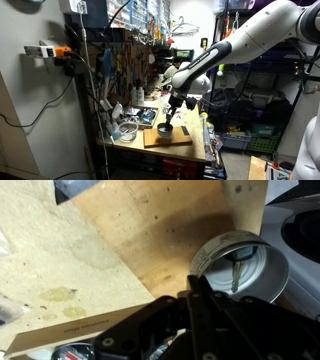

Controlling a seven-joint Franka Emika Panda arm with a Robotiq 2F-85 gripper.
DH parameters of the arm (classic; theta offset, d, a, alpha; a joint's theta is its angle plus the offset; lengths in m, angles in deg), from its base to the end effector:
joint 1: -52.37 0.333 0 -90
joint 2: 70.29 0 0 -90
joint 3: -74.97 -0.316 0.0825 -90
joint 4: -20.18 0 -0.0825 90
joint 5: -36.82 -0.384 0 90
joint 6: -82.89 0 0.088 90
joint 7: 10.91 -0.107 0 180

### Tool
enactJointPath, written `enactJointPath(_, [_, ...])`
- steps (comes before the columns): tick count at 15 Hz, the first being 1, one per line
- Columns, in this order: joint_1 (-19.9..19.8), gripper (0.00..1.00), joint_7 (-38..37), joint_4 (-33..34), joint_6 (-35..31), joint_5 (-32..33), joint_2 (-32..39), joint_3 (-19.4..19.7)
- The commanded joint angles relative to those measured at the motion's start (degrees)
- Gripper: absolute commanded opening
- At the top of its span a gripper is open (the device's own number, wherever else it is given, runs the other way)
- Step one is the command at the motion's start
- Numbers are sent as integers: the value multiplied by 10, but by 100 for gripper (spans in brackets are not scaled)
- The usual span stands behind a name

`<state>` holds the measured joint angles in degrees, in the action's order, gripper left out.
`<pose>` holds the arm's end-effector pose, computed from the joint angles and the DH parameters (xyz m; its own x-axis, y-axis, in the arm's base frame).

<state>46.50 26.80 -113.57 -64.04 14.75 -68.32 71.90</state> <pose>0.5259 -0.0315 0.3400 0.9202 0.2726 0.2810 0.3146 -0.9420 -0.1165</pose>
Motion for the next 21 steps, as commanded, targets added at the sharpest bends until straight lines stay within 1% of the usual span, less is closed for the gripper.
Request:
enactJointPath(1, [3, 1, 16, -58, -29, -8, -23, 28])
enactJointPath(3, [2, 1, 1, -71, -54, 8, -14, 41])
enactJointPath(7, [0, 1, -10, -89, -97, 5, -7, 54])
enactJointPath(10, [-1, 1, -17, -96, -109, 14, -5, 61])
enactJointPath(11, [-2, 2, -16, -97, -107, 15, -6, 62])
enactJointPath(12, [-2, 28, -19, -96, -101, 13, -7, 63])
enactJointPath(13, [-2, 30, -24, -94, -99, 21, -9, 66])
enactJointPath(14, [-3, 36, -35, -93, -90, 39, -16, 69])
enactJointPath(15, [-4, 43, -35, -91, -77, 44, -23, 70])
enactJointPath(17, [-3, 57, -63, -86, -54, 76, -44, 75])
enactJointPath(18, [-2, 66, -110, -79, -27, 108, -59, 78])
enactJointPath(19, [-1, 72, -149, -75, -8, 141, -74, 78])
enactJointPath(21, [4, 87, -207, -63, 52, 178, -112, 72])
